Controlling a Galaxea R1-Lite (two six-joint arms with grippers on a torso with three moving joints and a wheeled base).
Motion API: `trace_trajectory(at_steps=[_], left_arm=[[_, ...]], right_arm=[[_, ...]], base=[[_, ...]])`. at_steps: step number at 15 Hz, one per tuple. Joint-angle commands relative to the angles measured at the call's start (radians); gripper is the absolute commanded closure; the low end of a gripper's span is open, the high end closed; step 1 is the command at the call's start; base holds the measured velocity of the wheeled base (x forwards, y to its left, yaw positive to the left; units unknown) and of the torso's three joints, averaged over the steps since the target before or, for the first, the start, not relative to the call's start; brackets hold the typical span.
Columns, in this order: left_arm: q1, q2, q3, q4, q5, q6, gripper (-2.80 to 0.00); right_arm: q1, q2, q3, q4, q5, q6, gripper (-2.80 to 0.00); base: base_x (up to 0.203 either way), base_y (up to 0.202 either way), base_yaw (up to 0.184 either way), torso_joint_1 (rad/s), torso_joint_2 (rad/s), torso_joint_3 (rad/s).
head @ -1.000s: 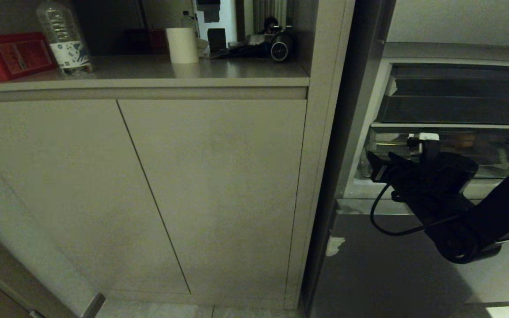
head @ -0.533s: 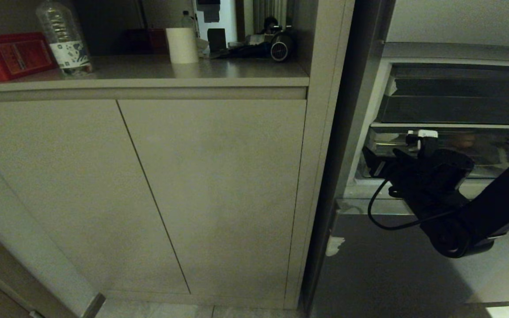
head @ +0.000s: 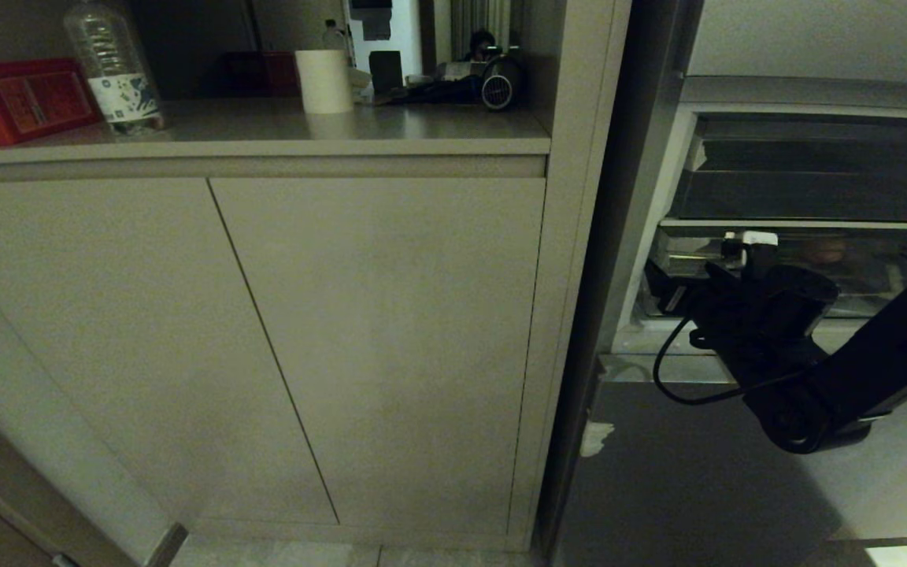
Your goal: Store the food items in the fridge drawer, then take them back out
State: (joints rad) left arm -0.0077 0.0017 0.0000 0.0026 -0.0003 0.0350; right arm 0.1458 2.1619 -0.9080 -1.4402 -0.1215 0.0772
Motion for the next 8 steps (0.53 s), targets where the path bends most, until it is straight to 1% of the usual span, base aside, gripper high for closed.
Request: trace_trajectory(at_steps=[1,8], left_arm=[[0.0,0.0,0.0,0.0,0.0,0.0,0.0],[0.0,0.0,0.0,0.0,0.0,0.0,0.0]], right_arm=[[-0.002,0.007,-0.01,-0.008,0.0,0.001,-2.8],[0.003,0.016,-0.035,-0.005,0.0,-0.002,-2.8]], base=[[0.0,0.0,0.0,0.0,0.0,0.0],[0.0,0.0,0.0,0.0,0.0,0.0]])
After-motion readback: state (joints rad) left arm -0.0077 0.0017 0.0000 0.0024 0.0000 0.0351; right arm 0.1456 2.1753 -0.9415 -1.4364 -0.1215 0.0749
